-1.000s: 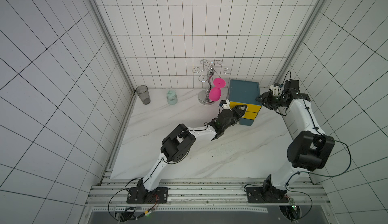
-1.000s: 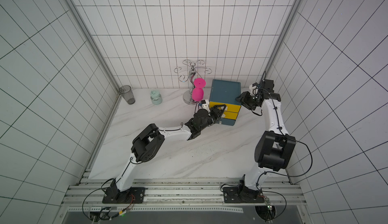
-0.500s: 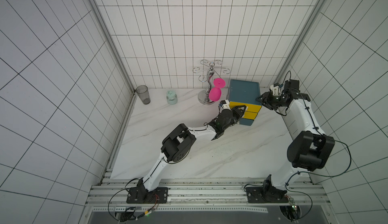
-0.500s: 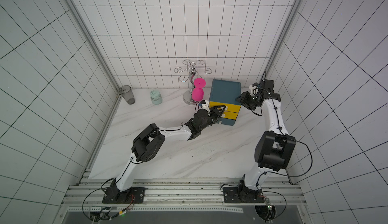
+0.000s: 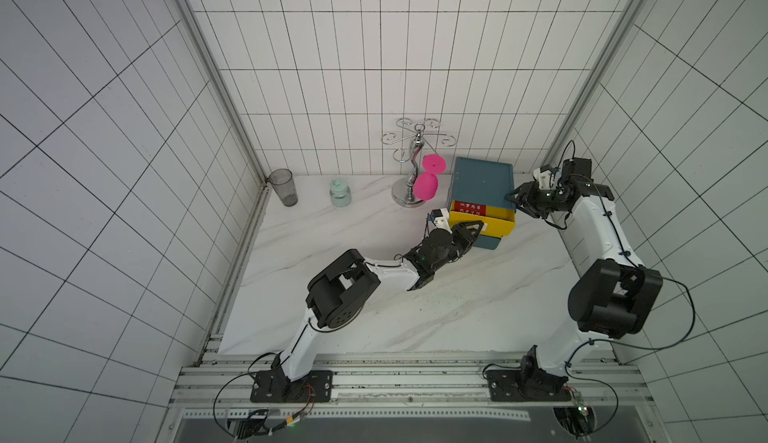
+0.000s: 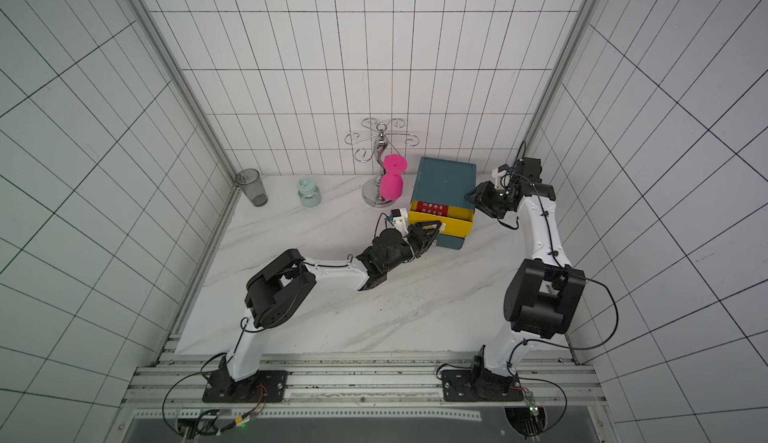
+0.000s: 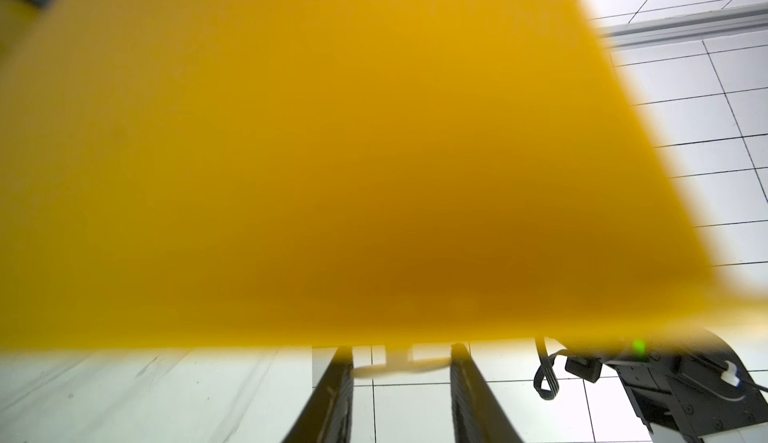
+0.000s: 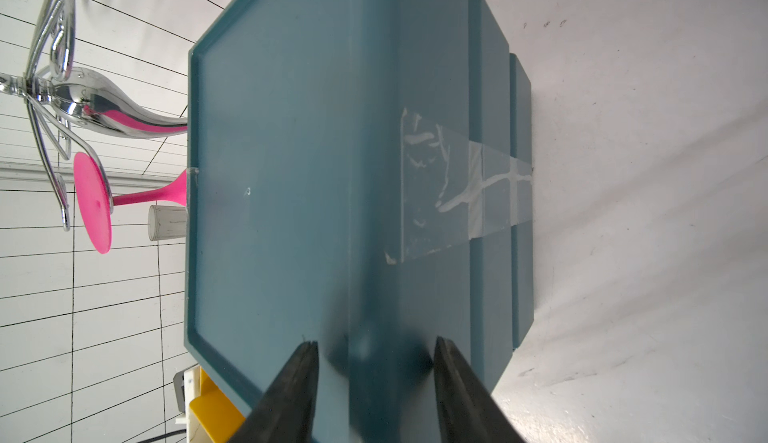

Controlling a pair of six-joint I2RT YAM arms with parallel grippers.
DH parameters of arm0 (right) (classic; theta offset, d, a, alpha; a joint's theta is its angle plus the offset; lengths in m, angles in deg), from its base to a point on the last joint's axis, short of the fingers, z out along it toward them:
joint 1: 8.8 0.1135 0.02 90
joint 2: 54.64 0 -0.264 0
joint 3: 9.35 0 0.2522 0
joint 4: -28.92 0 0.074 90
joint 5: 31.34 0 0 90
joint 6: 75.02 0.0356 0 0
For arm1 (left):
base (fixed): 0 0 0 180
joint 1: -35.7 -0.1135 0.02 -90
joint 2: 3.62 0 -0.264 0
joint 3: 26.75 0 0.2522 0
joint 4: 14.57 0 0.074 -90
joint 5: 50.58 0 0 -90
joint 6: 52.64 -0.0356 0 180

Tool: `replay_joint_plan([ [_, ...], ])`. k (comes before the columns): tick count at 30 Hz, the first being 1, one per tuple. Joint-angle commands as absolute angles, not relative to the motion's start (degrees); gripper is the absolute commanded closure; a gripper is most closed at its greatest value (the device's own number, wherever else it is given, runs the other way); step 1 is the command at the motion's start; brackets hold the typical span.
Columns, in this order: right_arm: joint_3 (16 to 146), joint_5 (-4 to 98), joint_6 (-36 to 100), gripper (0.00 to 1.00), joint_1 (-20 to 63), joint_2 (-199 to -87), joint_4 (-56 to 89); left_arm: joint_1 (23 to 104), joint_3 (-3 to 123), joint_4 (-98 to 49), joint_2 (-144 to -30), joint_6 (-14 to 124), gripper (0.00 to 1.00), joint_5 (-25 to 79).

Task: Take the postcards out of the drawer
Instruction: Open the drawer in the storage box.

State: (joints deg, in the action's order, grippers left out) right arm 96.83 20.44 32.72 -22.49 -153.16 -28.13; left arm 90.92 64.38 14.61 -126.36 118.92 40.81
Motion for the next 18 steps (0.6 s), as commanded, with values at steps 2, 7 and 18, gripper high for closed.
replay_joint_plan([
  [2, 97.56, 19.89, 32.21, 0.52, -21.98, -153.36, -29.19, 92.26, 60.62, 13.96, -123.26, 118.78, 0.64, 40.41],
  [7, 97.48, 19.95, 32.04, 0.52, -21.98, -153.59, -29.48, 93.00, 57.39, 16.01, -121.97, 120.71, 0.63, 39.14],
  [18, 97.82, 20.16, 32.13, 0.52, -21.98, -154.12, -29.50, 95.29, 50.47, 14.13, -116.48, 119.25, 0.63, 38.48],
])
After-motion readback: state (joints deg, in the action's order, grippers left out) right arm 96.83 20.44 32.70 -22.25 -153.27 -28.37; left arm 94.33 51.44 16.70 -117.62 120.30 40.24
